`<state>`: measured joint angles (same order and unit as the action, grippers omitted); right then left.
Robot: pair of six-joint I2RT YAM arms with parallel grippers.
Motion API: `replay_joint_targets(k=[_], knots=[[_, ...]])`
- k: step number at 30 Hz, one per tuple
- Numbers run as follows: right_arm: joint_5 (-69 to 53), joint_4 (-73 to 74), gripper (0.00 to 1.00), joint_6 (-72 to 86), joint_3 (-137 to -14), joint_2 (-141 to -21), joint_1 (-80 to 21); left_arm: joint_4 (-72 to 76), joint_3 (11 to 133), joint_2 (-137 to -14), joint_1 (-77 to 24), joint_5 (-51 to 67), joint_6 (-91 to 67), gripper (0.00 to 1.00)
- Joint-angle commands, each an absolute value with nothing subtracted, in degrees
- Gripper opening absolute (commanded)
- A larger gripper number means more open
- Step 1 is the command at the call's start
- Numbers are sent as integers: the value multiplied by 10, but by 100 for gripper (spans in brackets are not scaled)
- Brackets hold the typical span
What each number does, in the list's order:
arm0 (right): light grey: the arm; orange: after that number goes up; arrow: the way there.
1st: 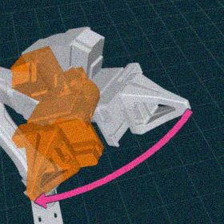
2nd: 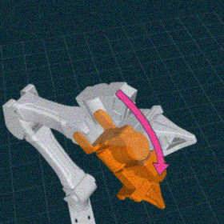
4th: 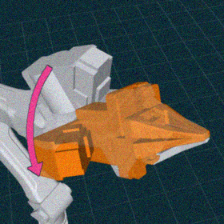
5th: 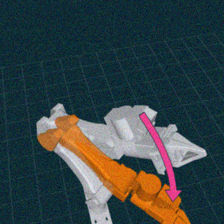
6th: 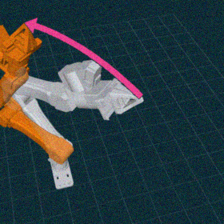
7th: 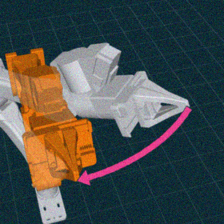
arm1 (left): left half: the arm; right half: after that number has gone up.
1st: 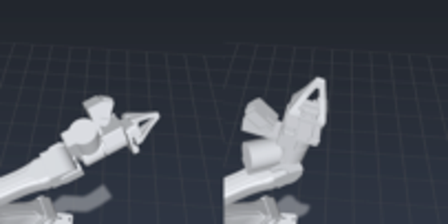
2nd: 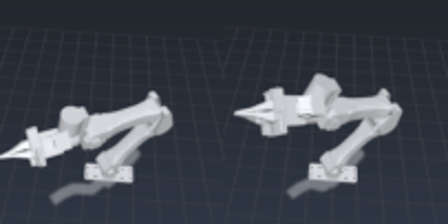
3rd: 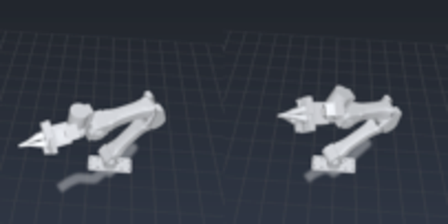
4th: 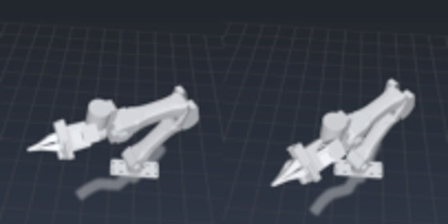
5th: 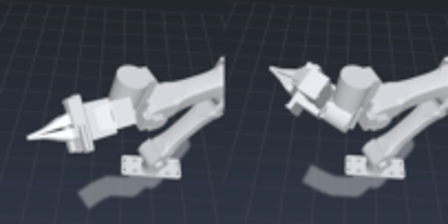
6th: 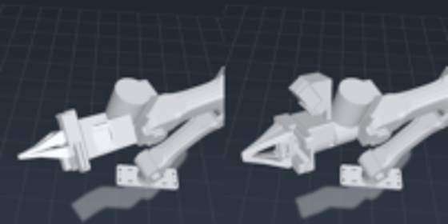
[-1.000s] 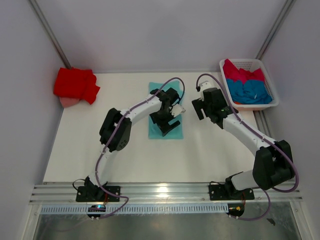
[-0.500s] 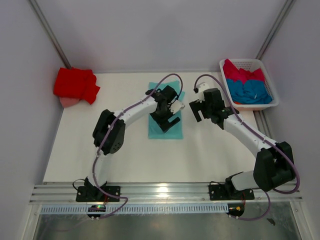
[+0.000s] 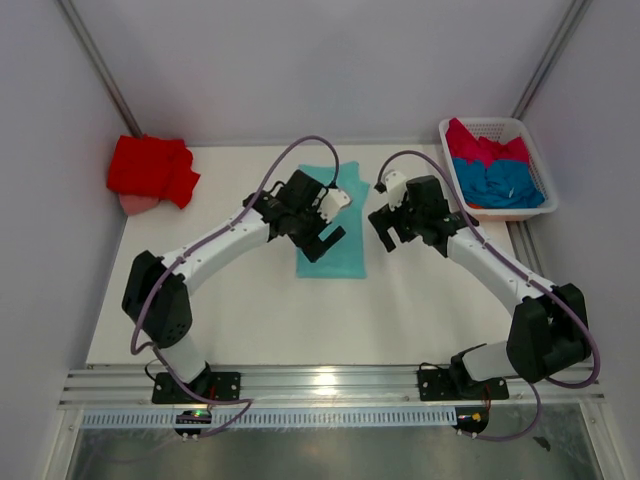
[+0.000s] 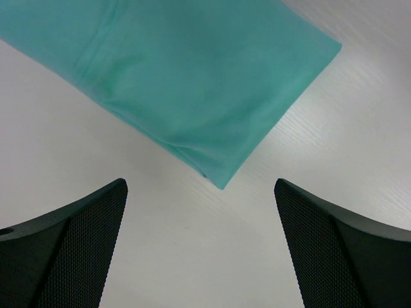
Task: Fold and stack the t-shirts
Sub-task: Fold the tshirt
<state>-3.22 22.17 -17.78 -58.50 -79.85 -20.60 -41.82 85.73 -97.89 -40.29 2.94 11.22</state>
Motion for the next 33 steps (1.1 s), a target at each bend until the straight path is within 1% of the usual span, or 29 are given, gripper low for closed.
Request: replay_joint_targets(k=[1,2,3,4,6,7,10,16,22,26,33], knots=[[-41,196,99,-177,-604,-798,-207,-382,796,-952,-401,74,148,99],[-3,182,100,-171,-599,-802,-207,-380,775,-944,-401,83,154,99],[-3,173,100,-162,-598,-804,-207,-381,768,-943,-400,90,161,99],[70,166,99,-152,-596,-807,-207,-385,764,-944,-400,94,178,99],[132,150,99,-136,-595,-817,-207,-390,752,-950,-401,97,185,99],[189,145,99,-134,-595,-820,-207,-393,750,-957,-401,102,192,99],[253,127,99,-128,-592,-825,-207,-387,738,-970,-403,97,213,99],[262,104,99,-123,-575,-816,-207,-349,717,-986,-432,28,243,99],[266,105,99,-129,-578,-834,-207,-302,681,-1005,-493,-54,279,99],[264,104,99,-131,-577,-833,-207,-288,682,-1013,-519,-52,281,99],[256,106,99,-131,-577,-837,-207,-270,693,-1033,-520,-66,285,99]])
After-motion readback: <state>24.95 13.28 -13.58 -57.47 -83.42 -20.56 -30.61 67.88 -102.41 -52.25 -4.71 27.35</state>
